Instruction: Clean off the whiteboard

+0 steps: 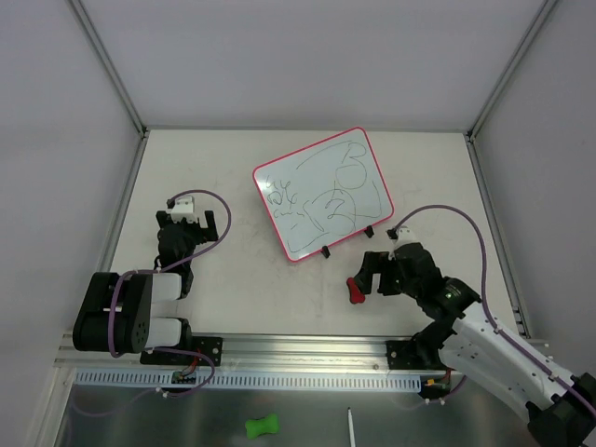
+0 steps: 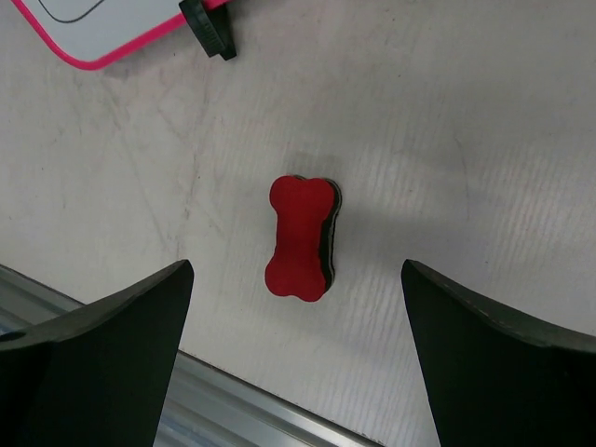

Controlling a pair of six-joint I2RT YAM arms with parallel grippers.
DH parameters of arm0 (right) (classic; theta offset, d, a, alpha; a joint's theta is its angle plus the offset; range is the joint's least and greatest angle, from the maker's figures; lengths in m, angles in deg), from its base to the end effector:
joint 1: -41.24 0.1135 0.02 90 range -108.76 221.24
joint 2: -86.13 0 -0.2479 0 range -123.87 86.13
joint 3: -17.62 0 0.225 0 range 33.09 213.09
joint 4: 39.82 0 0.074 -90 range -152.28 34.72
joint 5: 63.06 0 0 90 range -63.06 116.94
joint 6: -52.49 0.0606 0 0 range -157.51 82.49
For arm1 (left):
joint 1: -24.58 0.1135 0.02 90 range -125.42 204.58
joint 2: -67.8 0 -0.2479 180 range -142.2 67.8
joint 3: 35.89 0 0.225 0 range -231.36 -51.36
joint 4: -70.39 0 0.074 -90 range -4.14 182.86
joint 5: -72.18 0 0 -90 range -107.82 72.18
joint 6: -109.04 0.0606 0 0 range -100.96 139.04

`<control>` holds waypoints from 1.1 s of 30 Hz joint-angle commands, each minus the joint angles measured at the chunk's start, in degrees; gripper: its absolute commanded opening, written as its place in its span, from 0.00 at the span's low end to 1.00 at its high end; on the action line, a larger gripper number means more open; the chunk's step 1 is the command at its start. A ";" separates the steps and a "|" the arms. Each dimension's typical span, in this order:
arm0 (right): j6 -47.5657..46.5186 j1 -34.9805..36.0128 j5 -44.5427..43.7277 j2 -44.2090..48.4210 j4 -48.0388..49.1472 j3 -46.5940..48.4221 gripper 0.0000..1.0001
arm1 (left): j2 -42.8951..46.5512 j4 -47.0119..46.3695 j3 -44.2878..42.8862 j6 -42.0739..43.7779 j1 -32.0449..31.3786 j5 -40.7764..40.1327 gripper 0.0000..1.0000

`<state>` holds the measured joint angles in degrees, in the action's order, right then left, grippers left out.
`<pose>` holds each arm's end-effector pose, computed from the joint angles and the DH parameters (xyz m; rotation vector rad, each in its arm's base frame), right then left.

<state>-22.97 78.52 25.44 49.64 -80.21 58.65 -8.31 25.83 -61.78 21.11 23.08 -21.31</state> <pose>0.1236 0.0921 0.1999 -0.4264 2.1963 0.4734 0.2383 -0.0025 0.1680 0.0060 1.6697 0.0584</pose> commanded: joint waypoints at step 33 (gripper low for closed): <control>8.22 15.37 -16.17 -29.25 9.02 6.78 0.57 | 0.18 -1.58 -0.66 -0.75 0.09 1.11 0.99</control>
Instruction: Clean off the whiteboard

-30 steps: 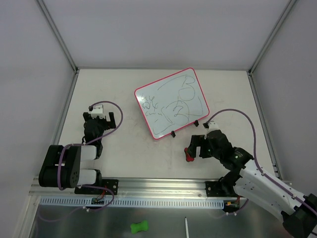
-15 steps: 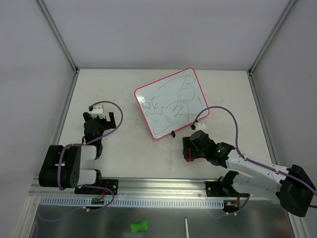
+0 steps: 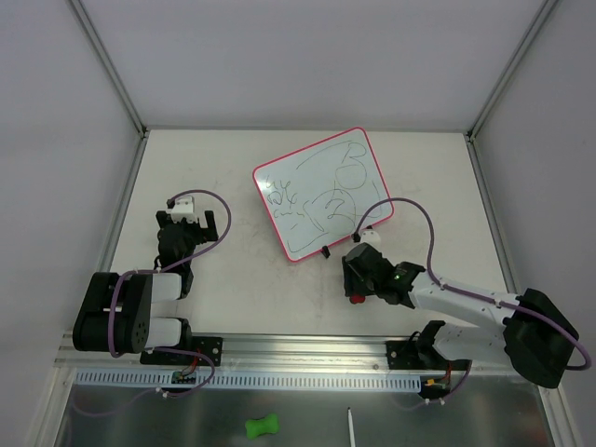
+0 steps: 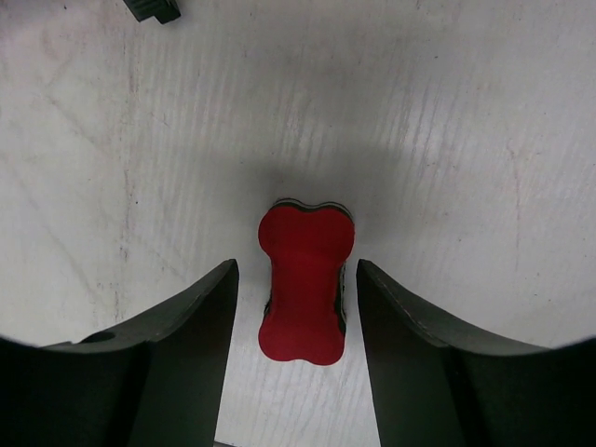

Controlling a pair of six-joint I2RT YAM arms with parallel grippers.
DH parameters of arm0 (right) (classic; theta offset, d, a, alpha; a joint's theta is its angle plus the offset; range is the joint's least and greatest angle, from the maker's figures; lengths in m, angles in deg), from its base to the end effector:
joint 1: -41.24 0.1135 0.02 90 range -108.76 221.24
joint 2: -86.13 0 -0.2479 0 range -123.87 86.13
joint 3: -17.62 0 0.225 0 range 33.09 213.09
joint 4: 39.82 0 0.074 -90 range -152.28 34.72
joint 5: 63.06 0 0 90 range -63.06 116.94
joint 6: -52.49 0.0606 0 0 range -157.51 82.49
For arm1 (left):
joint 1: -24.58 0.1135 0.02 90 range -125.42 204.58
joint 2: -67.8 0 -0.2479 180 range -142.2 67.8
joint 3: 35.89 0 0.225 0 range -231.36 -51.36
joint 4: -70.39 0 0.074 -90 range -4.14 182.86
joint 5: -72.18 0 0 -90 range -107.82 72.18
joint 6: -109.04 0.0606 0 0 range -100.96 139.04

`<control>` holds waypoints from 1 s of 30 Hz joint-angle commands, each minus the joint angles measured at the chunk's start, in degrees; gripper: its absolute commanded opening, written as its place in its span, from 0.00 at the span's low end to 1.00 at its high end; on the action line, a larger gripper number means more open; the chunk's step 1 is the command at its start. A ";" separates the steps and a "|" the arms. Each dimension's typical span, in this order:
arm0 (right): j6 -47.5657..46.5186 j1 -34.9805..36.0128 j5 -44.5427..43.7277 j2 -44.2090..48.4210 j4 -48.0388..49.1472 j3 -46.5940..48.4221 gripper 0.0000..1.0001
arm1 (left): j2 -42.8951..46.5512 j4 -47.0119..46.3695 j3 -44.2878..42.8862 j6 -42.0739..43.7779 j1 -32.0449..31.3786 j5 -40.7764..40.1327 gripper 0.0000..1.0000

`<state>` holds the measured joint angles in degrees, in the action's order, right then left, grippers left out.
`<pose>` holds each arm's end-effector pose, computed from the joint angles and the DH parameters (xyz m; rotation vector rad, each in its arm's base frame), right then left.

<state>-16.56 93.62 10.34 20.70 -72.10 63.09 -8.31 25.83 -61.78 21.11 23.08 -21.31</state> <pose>0.1415 0.1552 0.1577 -0.5434 2.3807 0.2127 0.2383 -0.0025 0.1680 0.0060 1.6697 0.0584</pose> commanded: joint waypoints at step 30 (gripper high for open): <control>0.32 0.27 -0.27 -4.27 0.91 3.75 0.00 | 8.87 10.62 -3.82 -0.74 0.09 2.01 0.99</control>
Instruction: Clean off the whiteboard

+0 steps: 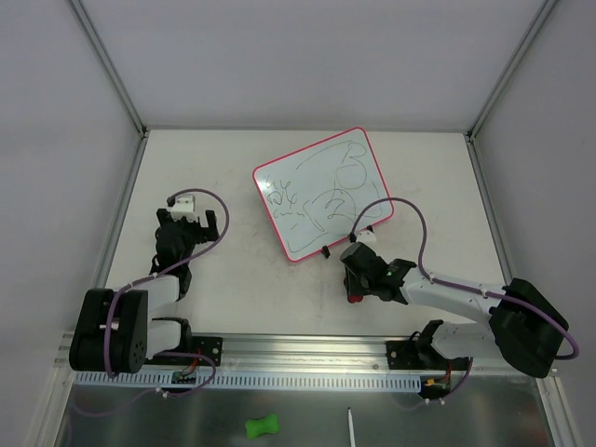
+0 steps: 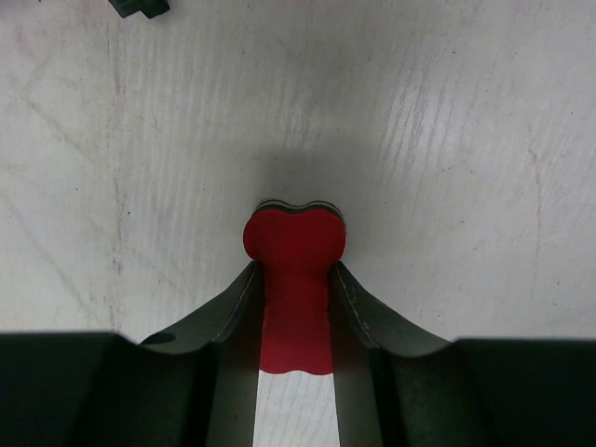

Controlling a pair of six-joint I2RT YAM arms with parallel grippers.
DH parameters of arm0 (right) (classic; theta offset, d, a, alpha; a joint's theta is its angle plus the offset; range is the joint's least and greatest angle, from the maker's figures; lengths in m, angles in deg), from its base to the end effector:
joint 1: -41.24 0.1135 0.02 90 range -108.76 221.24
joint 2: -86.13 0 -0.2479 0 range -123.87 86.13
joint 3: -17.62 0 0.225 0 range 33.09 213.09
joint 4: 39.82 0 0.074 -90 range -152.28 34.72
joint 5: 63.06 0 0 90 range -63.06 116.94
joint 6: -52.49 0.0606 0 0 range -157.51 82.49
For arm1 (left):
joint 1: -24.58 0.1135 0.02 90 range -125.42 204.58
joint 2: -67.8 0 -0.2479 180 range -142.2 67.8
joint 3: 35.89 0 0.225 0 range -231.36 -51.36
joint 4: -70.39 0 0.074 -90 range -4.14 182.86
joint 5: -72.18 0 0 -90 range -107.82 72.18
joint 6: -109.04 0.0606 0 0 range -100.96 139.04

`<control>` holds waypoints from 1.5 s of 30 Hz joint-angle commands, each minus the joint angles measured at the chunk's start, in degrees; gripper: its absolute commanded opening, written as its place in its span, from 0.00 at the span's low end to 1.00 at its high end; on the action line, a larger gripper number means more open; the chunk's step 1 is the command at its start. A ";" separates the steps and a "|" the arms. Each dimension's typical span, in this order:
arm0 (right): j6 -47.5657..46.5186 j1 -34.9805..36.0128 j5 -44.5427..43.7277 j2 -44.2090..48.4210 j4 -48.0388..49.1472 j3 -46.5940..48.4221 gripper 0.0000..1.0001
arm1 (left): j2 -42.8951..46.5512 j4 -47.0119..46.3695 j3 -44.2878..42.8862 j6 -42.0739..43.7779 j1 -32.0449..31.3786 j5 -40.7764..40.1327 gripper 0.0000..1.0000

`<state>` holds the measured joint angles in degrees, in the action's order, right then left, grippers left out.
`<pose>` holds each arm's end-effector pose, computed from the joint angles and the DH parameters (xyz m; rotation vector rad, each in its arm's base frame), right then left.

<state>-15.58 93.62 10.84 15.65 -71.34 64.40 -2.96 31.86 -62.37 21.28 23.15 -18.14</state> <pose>0.1468 0.1629 0.1481 -0.5470 2.4293 0.1902 0.2333 -0.0055 0.1770 0.0493 1.6704 0.0153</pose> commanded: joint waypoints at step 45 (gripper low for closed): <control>-26.42 -8.60 8.61 -8.52 7.79 40.22 0.00 | -11.24 -3.65 -25.03 -46.62 0.73 41.18 0.96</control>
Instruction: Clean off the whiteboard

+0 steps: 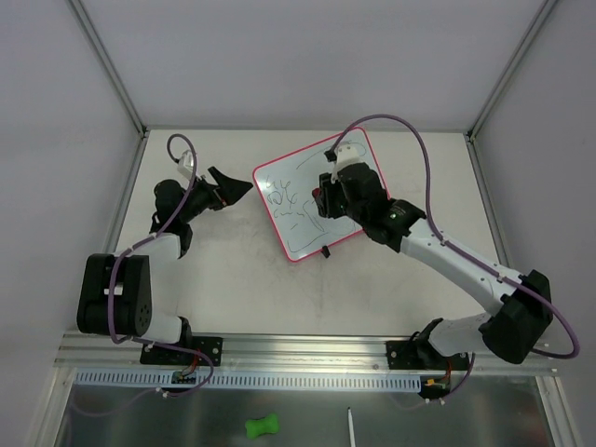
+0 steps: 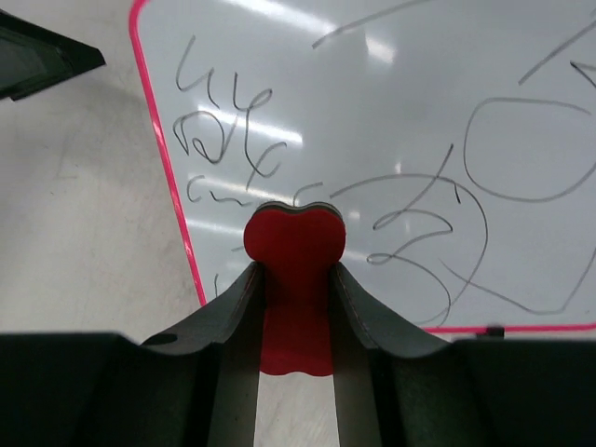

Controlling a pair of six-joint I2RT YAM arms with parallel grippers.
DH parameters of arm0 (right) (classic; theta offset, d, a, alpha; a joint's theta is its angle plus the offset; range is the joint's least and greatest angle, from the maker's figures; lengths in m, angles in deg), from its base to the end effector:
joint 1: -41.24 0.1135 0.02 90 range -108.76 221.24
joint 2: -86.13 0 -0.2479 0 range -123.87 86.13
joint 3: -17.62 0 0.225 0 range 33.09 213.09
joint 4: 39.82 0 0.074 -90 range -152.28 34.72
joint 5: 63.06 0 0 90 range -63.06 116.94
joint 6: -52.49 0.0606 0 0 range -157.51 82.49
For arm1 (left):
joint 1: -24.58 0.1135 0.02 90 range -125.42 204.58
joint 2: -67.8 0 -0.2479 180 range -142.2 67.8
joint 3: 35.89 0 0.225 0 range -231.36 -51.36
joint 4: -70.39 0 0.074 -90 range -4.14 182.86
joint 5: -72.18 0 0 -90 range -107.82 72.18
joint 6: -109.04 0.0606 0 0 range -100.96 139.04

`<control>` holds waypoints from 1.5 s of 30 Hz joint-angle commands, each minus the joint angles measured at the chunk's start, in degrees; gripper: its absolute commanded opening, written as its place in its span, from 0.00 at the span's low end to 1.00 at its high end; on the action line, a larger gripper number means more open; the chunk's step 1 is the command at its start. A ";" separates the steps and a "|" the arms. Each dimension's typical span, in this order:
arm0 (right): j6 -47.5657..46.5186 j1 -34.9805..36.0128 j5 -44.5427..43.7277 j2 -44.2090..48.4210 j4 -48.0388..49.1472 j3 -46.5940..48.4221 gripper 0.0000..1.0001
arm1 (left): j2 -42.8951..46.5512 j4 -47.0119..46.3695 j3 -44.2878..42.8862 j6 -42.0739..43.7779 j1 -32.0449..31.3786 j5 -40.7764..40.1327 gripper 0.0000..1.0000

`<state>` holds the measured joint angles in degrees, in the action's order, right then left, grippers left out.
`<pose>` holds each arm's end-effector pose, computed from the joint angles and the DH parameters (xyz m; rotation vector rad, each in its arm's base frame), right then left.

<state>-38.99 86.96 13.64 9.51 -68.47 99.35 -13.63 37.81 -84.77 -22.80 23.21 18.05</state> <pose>0.2255 0.2112 0.3216 -0.6523 1.8696 0.2738 0.2949 -0.0426 0.2376 -0.0670 1.6752 -1.0676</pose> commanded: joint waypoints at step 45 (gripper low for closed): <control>-8.37 -2.30 13.74 -21.37 20.05 12.48 0.00 | -20.00 -22.00 -14.93 -4.65 -1.80 15.10 0.51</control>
<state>-46.64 84.00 28.94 -10.86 -49.33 107.76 -33.17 20.08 -97.19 -28.33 22.30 31.23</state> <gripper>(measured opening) 0.330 0.526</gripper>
